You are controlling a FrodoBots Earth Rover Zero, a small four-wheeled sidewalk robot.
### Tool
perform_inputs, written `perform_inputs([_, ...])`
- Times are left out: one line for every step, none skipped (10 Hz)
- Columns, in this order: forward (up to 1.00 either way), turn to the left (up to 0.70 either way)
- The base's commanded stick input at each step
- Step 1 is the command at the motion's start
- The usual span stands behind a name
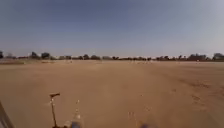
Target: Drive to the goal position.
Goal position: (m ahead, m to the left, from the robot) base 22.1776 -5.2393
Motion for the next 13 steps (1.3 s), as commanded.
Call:
perform_inputs([0.5,0.0])
perform_inputs([0.5,0.0])
perform_inputs([0.46,0.0])
perform_inputs([0.32,0.0])
perform_inputs([0.18,0.0])
perform_inputs([0.1,0.0])
perform_inputs([0.01,0.0])
perform_inputs([0.06,0.0])
perform_inputs([0.13,0.0])
perform_inputs([0.2,0.0])
perform_inputs([0.27,0.0])
perform_inputs([0.5,0.0])
perform_inputs([0.5,0.0])
